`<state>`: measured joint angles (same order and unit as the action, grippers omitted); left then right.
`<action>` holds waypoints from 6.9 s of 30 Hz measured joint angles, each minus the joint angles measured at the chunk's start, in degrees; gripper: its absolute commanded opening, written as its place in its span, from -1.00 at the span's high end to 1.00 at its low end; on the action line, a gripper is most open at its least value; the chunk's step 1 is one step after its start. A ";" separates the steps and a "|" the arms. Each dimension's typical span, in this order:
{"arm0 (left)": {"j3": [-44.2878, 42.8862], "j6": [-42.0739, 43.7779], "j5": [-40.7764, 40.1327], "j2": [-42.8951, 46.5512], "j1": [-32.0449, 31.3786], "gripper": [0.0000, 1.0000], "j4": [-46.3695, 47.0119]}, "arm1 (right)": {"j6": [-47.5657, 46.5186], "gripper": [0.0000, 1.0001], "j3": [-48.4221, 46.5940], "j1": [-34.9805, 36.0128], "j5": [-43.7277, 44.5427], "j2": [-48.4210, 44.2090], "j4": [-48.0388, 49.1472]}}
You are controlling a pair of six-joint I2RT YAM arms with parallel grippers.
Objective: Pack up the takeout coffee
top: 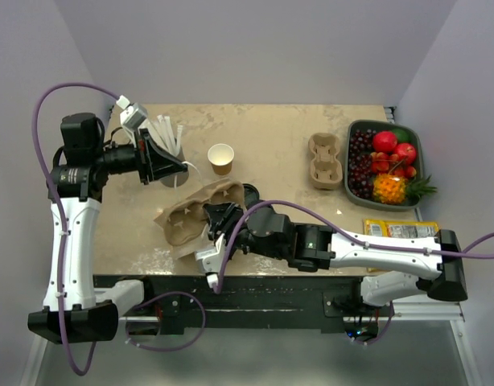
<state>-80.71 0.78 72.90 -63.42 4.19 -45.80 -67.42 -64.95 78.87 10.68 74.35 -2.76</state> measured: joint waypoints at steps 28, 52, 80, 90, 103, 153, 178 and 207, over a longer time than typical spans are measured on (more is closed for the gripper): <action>-1.03 4.24 -0.55 -0.79 0.24 1.00 -3.21 | 5.33 1.00 -4.48 -0.61 -14.67 -0.07 -16.31; -5.77 18.36 -0.66 -2.91 0.26 1.00 -19.71 | 0.76 1.00 -8.41 -7.98 -20.72 3.65 -16.94; -8.07 22.86 -0.59 -6.45 0.26 1.00 -24.20 | -10.40 1.00 -8.02 -8.00 -13.14 7.06 -20.63; -8.33 22.27 0.22 -6.47 0.24 1.00 -23.96 | -12.17 1.00 -10.64 -6.23 -8.33 13.79 -20.50; -8.33 22.40 0.13 -6.47 0.24 1.00 -23.96 | -11.91 1.00 -12.13 -5.64 -2.58 13.92 -20.37; -8.33 23.39 -1.84 -7.43 -0.20 1.00 -24.06 | -11.10 1.00 -10.43 -6.05 6.45 14.91 -19.19; -7.54 21.90 -2.16 -8.96 -0.24 1.00 -22.36 | -10.67 1.00 -10.51 -7.04 7.91 11.74 -19.28; 8.02 -9.90 -0.04 -2.01 -0.39 1.00 11.10 | -17.03 1.00 -13.11 -2.73 10.67 16.61 -16.44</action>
<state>-72.69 -9.13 72.86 -65.43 3.79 -34.70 -84.44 -78.06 76.14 21.34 90.96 -19.20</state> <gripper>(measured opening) 0.021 0.381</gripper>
